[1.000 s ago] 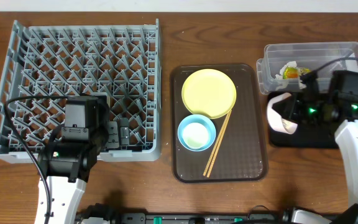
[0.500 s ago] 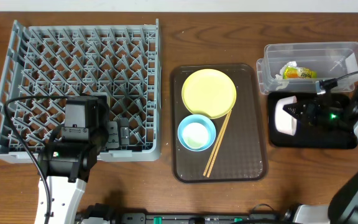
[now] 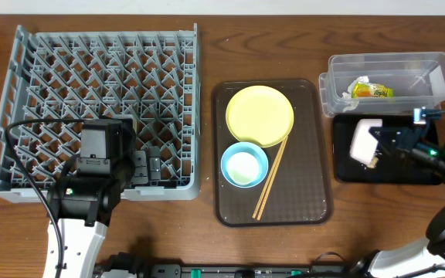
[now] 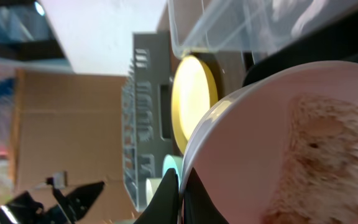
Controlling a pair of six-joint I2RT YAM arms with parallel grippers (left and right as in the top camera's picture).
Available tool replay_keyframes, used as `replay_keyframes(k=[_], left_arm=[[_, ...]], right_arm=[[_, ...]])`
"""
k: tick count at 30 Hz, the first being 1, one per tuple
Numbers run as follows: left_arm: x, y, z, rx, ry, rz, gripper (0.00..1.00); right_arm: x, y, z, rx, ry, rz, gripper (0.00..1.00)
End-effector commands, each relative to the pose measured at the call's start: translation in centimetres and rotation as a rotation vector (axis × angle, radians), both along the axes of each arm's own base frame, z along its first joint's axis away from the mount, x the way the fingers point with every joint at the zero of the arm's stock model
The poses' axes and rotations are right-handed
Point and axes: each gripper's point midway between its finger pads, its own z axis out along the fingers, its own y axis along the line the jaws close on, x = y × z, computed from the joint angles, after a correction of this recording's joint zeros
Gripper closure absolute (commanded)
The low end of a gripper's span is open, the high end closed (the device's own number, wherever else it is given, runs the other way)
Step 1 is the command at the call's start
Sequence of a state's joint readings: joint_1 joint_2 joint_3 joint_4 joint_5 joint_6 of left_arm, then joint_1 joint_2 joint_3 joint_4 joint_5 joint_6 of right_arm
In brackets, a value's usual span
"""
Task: Sort waste into correct bins and load items into the dishwasher rack
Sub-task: 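Tip the pink bowl to dump noodles onto the black tray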
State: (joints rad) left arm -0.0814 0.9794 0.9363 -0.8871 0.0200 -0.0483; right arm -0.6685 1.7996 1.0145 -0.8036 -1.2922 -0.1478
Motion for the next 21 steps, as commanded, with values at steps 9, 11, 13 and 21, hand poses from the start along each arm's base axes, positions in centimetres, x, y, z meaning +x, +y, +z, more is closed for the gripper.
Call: replay_keyframes(k=[9, 11, 13, 21], left_arm=[[0.2, -0.1, 0.6, -0.001, -0.016, -0.001, 0.0], [0.2, -0.1, 0.6, -0.001, -0.016, -0.001, 0.0], [0.2, -0.1, 0.6, -0.001, -0.016, -0.002, 0.0], [0.2, -0.1, 0.6, -0.001, -0.016, -0.001, 0.0]], right_arm=[[0.8, -6.7, 2.6, 0.114, -0.148, -0.178, 0.99], [0.8, -7.8, 2.7, 0.117, -0.152, -0.205, 0.99], [0.8, -8.8, 3.2, 0.123, -0.175, -0.223, 0.99], [1.4, -8.1, 3.3, 0.144, -0.156, -0.203, 0.99]])
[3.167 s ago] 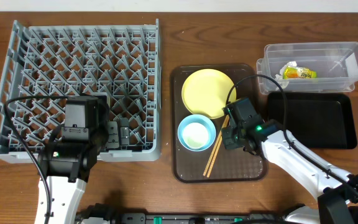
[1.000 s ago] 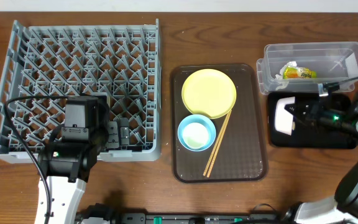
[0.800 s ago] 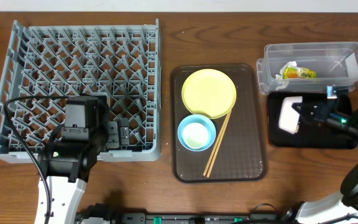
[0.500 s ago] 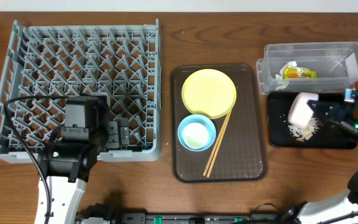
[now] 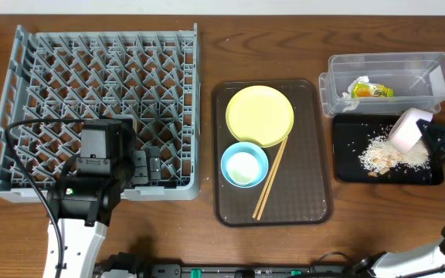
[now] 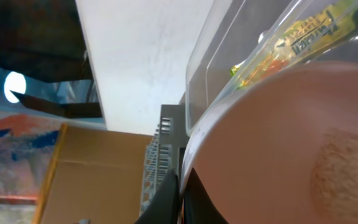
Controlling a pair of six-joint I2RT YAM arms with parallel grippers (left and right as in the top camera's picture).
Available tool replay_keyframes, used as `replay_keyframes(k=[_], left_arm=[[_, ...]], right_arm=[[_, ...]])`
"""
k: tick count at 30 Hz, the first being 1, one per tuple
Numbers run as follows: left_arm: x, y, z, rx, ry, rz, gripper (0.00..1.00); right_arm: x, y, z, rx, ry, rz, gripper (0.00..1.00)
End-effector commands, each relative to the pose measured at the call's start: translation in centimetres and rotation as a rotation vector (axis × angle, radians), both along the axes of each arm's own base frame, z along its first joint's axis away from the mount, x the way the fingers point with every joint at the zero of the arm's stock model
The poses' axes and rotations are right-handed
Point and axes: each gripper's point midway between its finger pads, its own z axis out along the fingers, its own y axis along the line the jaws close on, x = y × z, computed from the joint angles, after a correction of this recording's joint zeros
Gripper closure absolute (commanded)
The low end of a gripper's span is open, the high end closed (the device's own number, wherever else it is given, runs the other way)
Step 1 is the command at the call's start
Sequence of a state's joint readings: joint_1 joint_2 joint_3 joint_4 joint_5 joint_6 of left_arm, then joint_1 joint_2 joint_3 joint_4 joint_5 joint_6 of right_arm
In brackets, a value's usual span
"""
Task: Sort waste into correct bins and load items into the dishwasher rack
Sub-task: 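Tip the pink bowl to dump noodles onto the black tray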
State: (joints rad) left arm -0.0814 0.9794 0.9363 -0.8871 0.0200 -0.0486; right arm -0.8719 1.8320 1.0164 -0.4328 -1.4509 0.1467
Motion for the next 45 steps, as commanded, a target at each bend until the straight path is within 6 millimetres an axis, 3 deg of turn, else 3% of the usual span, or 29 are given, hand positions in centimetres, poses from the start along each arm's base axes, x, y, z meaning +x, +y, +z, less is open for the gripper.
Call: replay_keyframes(k=[1, 11, 16, 19, 24, 28, 30, 33, 35, 41, 43, 45], left_arm=[[0.2, -0.1, 0.6, -0.001, -0.016, -0.002, 0.0], [0.2, -0.1, 0.6, -0.001, -0.016, -0.002, 0.0], [0.2, -0.1, 0.6, -0.001, -0.016, -0.002, 0.0], [0.2, -0.1, 0.6, -0.001, -0.016, -0.002, 0.0], [0.2, -0.1, 0.6, -0.001, -0.015, -0.002, 0.0], [0.2, -0.1, 0.6, -0.001, -0.016, -0.002, 0.0], [0.2, -0.1, 0.6, -0.001, -0.016, -0.002, 0.0], [0.2, -0.1, 0.6, -0.001, -0.016, -0.002, 0.0], [0.2, -0.1, 0.6, -0.001, -0.016, -0.002, 0.0], [0.2, -0.1, 0.6, -0.001, -0.016, -0.002, 0.0], [0.2, -0.1, 0.6, -0.001, -0.015, -0.002, 0.0], [0.2, -0.1, 0.6, -0.001, -0.016, -0.002, 0.0]], right_arm=[[0.6, 1.5, 1.0, 0.062, -0.01, 0.052, 0.99], [1.9, 7.8, 0.7, 0.098, 0.042, 0.218, 0.99], [2.0, 9.4, 0.7, 0.106, 0.052, 0.26, 0.99], [2.1, 9.3, 0.5, 0.094, 0.062, 0.253, 0.99], [2.0, 7.6, -2.7, -0.022, 0.199, 0.175, 0.99], [1.7, 6.6, -3.6, -0.045, 0.248, 0.137, 0.99], [1.7, 6.7, -2.3, 0.002, 0.187, 0.152, 0.99], [1.6, 7.5, 1.9, 0.085, -0.063, 0.229, 0.99], [1.6, 7.4, 1.8, 0.097, -0.047, 0.226, 0.99], [1.7, 6.8, -2.0, 0.052, 0.212, 0.147, 0.99], [1.6, 7.0, -1.2, 0.07, 0.167, 0.165, 0.99], [1.5, 7.6, 1.7, 0.085, -0.051, 0.226, 0.99]])
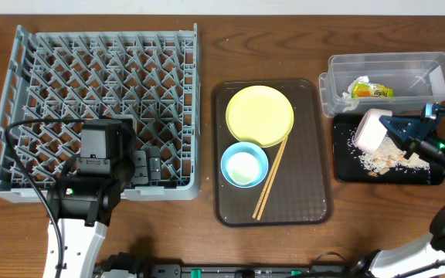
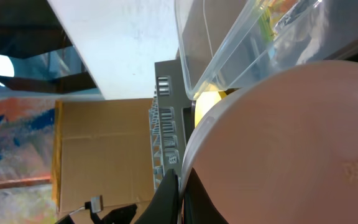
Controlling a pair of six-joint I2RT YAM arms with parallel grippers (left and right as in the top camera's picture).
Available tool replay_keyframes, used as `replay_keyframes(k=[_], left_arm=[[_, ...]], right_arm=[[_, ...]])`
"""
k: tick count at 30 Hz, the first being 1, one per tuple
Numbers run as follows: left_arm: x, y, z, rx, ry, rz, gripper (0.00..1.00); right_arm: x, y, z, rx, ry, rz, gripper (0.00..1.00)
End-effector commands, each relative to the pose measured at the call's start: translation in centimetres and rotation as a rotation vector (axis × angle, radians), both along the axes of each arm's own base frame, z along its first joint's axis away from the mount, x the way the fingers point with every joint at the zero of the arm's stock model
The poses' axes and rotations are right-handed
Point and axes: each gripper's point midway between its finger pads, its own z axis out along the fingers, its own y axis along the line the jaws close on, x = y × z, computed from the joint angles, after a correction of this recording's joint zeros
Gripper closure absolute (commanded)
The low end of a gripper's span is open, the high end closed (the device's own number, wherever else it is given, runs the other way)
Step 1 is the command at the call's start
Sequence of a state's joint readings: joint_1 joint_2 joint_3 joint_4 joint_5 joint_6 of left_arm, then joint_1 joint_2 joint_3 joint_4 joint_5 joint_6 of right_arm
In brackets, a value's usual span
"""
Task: Sort waste into correct bins and load items into the dishwasher rack
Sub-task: 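Tip the pink bowl to dump noodles onto the black tray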
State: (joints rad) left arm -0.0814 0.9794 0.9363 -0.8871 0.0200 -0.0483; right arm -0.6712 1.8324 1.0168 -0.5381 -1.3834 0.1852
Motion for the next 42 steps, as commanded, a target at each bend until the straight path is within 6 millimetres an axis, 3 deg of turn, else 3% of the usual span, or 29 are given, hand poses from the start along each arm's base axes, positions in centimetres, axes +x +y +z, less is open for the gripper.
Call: replay_keyframes(k=[1, 5, 7, 9, 11, 14, 21, 24, 26, 32, 36, 42], left_arm=[[0.2, -0.1, 0.6, -0.001, -0.016, -0.001, 0.0], [0.2, -0.1, 0.6, -0.001, -0.016, -0.002, 0.0], [0.2, -0.1, 0.6, -0.001, -0.016, -0.002, 0.0], [0.2, -0.1, 0.6, -0.001, -0.016, -0.002, 0.0], [0.2, -0.1, 0.6, -0.001, -0.016, -0.002, 0.0], [0.2, -0.1, 0.6, -0.001, -0.015, -0.001, 0.0], [0.2, -0.1, 0.6, -0.001, -0.016, -0.001, 0.0], [0.2, -0.1, 0.6, -0.001, -0.016, -0.002, 0.0], [0.2, -0.1, 0.6, -0.001, -0.016, -0.001, 0.0], [0.2, -0.1, 0.6, -0.001, -0.016, -0.002, 0.0], [0.2, -0.1, 0.6, -0.001, -0.016, -0.001, 0.0], [0.2, -0.1, 0.6, -0.001, -0.016, -0.002, 0.0]], right_arm=[[0.0, 0.2, 3.2, 0.054, -0.204, 0.044, 0.99], [0.2, -0.4, 1.4, 0.05, -0.044, 0.001, 0.99], [0.2, -0.2, 3.3, 0.064, -0.192, 0.039, 0.99], [0.3, -0.1, 3.3, 0.062, -0.187, 0.039, 0.99], [0.4, -0.5, 2.0, 0.071, -0.066, 0.006, 0.99], [0.4, -0.2, 3.4, 0.078, -0.175, 0.039, 0.99], [0.6, -0.5, 2.1, 0.077, -0.063, 0.007, 0.99], [0.6, -0.3, 2.3, 0.077, -0.076, 0.013, 0.99], [0.5, -0.2, 3.5, 0.086, -0.169, 0.041, 0.99], [0.5, 0.2, 3.5, 0.094, -0.159, 0.05, 0.99], [0.6, 2.0, 4.3, 0.079, -0.18, 0.098, 0.99], [0.2, 7.5, 8.4, -0.047, -0.294, 0.232, 0.99]])
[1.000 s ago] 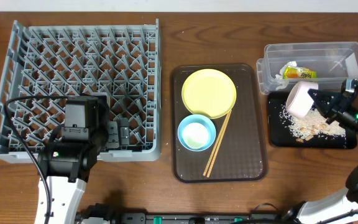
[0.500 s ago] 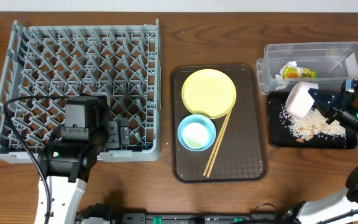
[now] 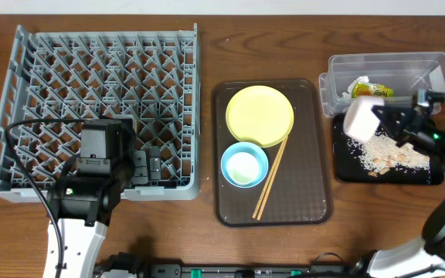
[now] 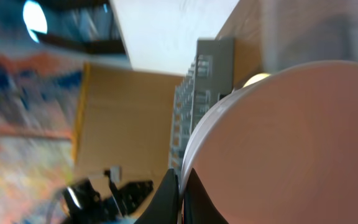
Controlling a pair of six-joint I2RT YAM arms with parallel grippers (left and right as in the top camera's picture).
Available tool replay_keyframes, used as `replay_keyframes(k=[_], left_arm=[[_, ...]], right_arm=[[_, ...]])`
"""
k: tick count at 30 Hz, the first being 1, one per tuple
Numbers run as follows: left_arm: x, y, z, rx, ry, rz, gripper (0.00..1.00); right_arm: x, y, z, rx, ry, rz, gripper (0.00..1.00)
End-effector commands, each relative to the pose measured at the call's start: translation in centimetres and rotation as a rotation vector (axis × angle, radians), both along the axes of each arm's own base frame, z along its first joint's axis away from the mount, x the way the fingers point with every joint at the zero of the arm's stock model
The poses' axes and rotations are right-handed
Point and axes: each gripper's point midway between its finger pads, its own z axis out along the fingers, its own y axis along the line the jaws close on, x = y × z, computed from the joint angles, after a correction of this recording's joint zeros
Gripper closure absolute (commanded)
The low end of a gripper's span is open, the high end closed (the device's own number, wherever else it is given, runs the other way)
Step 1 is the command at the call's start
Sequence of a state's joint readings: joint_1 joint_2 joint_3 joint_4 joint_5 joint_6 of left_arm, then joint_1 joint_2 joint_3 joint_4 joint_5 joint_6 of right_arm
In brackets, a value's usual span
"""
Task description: Sort waste into correct bins and load items into the dishwasher rack
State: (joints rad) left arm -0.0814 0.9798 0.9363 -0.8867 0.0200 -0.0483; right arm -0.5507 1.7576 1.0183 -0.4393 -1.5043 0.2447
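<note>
My right gripper (image 3: 380, 116) (image 4: 180, 190) is shut on the rim of a pink bowl (image 3: 359, 118) (image 4: 291, 143), held tipped on its side over the far left corner of the black bin (image 3: 344, 168). The bowl's inside looks bare in the right wrist view. A pile of rice-like food waste (image 3: 390, 153) lies in the black bin. The grey dishwasher rack (image 3: 195, 108) stands at the left, with my left gripper (image 3: 147, 166) low over its near edge; its jaws are not clear. A yellow plate (image 3: 259, 116), blue bowl (image 3: 244, 164) and chopsticks (image 3: 271, 177) rest on the brown tray (image 3: 315, 197).
A clear plastic bin (image 3: 385, 55) behind the black bin holds a yellow wrapper (image 3: 373, 89) and crumpled paper. Bare wood shows between the rack, the tray and the bins.
The pink bowl in my right gripper has shifted a little left and toward the far edge of the black bin. More of the food pile shows. My left arm has not moved.
First my right gripper held the pink bowl, with food inside, over a bare black bin. Then the bowl was at the bin's right and food lay in the bin. Later it was over the bin's left part, nearly emptied, and now it looks bare.
</note>
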Motion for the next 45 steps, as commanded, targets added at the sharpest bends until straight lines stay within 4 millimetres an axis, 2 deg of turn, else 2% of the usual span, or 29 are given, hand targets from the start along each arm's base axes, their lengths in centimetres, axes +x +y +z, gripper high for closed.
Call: replay_keyframes(k=[1, 4, 8, 14, 17, 23, 29, 32, 34, 35, 37, 38, 40, 41, 43, 45], left_arm=[[0.2, -0.1, 0.7, -0.001, -0.016, -0.002, 0.0], [0.2, -0.1, 0.7, -0.001, -0.016, -0.002, 0.0], [0.2, -0.1, 0.7, -0.001, -0.016, -0.002, 0.0], [0.2, -0.1, 0.6, -0.001, -0.016, -0.002, 0.0], [0.2, -0.1, 0.6, -0.001, -0.016, -0.001, 0.0], [0.2, -0.1, 0.6, -0.001, -0.016, -0.001, 0.0], [0.2, -0.1, 0.6, -0.001, -0.016, -0.002, 0.0], [0.2, -0.1, 0.6, -0.001, -0.016, -0.002, 0.0], [0.2, -0.1, 0.6, -0.001, -0.016, -0.001, 0.0], [0.2, -0.1, 0.6, -0.001, -0.016, -0.002, 0.0], [0.2, -0.1, 0.6, -0.001, -0.016, -0.002, 0.0], [0.2, -0.1, 0.6, -0.001, -0.016, -0.002, 0.0], [0.2, -0.1, 0.6, -0.001, -0.016, -0.002, 0.0], [0.2, -0.1, 0.6, -0.001, -0.016, -0.002, 0.0], [0.2, -0.1, 0.6, -0.001, -0.016, -0.002, 0.0], [0.2, -0.1, 0.6, -0.001, -0.016, -0.002, 0.0]], right_arm=[[-0.5, 4.0, 4.4, -0.121, -0.165, 0.091, 0.99], [-0.3, 7.2, 5.6, -0.29, -0.239, 0.116, 0.99], [0.5, 10.6, 4.8, -0.531, -0.263, 0.098, 0.99], [1.7, 16.4, 1.3, -0.899, -0.361, 0.147, 0.99], [2.2, 18.5, -0.4, -1.059, -0.396, 0.152, 0.99], [1.9, 23.7, -3.7, -1.207, -0.504, 0.253, 0.99], [1.6, 25.6, -9.2, -1.274, -0.447, 0.337, 0.99], [1.6, 25.7, -11.3, -1.285, -0.417, 0.365, 0.99], [1.5, 25.7, -11.9, -1.288, -0.406, 0.374, 0.97], [1.6, 25.7, -11.9, -1.288, -0.407, 0.374, 0.93], [1.7, 25.7, -11.5, -1.284, -0.417, 0.366, 0.77], [1.7, 25.7, -11.2, -1.282, -0.423, 0.361, 0.74], [1.7, 25.9, -10.1, -1.267, -0.442, 0.351, 0.57], [1.6, 26.2, -9.3, -1.251, -0.46, 0.348, 0.52], [1.3, 26.6, -7.0, -1.21, -0.505, 0.336, 0.46], [0.9, 26.8, -4.8, -1.181, -0.543, 0.324, 0.46]])
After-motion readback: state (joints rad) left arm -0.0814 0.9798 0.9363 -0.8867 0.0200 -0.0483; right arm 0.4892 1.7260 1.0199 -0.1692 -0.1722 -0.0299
